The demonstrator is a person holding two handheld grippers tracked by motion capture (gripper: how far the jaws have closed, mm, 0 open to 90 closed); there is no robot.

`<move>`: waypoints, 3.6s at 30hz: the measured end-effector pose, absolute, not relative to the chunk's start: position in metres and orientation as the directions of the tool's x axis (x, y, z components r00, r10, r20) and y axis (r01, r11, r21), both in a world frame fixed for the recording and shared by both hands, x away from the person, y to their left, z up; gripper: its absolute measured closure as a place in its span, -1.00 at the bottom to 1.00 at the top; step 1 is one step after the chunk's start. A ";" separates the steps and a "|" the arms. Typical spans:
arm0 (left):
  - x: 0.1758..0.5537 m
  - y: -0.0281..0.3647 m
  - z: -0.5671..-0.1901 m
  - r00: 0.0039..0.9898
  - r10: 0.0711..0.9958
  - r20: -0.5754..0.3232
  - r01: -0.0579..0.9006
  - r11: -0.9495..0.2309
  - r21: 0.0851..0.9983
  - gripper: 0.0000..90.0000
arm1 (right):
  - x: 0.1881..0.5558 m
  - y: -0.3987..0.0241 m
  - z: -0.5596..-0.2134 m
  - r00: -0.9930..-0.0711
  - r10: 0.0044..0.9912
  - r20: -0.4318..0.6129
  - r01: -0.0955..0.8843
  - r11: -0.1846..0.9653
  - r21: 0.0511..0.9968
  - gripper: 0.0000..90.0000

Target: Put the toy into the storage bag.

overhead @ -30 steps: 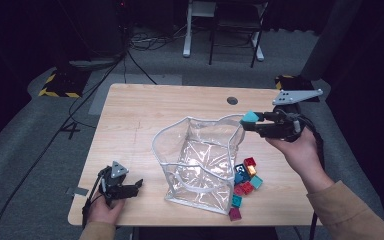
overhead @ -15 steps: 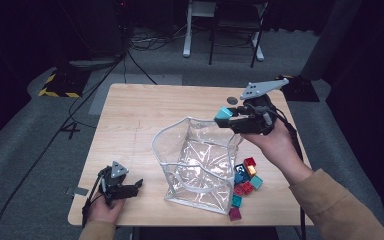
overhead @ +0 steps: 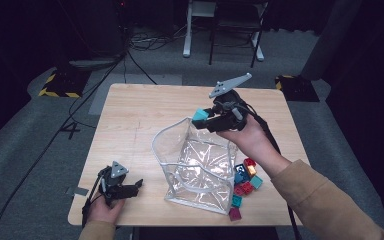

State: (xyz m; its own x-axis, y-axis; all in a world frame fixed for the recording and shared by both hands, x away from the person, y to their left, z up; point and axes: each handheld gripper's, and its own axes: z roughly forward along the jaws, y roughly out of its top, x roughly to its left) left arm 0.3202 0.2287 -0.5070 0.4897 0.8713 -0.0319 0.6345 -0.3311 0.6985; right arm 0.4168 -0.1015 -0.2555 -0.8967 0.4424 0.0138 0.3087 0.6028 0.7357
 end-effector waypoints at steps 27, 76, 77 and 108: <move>0.320 0.229 -0.507 0.492 0.870 -0.032 0.635 -0.333 0.697 -0.54 | 0.438 -0.054 -0.317 -0.906 0.423 0.018 0.386 0.808 0.445 0.26; 0.320 0.229 -0.507 0.491 0.870 -0.032 0.635 -0.333 0.697 -0.54 | 0.417 -0.122 -0.290 -0.895 0.430 0.120 0.405 0.666 0.627 0.05; 0.320 0.229 -0.507 0.491 0.870 -0.032 0.635 -0.333 0.697 -0.54 | 0.416 -0.126 -0.288 -0.895 0.430 0.118 0.400 0.658 0.638 0.05; 0.320 0.229 -0.507 0.492 0.870 -0.031 0.635 -0.333 0.697 -0.54 | 0.389 -0.287 -0.276 -0.781 0.613 0.119 0.433 0.393 0.811 0.04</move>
State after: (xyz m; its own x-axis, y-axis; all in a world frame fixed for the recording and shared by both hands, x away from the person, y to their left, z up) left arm 0.3200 0.2288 -0.5070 0.4916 0.8702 -0.0314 0.6346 -0.3334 0.6973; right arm 0.3888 -0.2870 -0.2761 -0.7807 0.6134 0.1195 0.4332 0.3934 0.8109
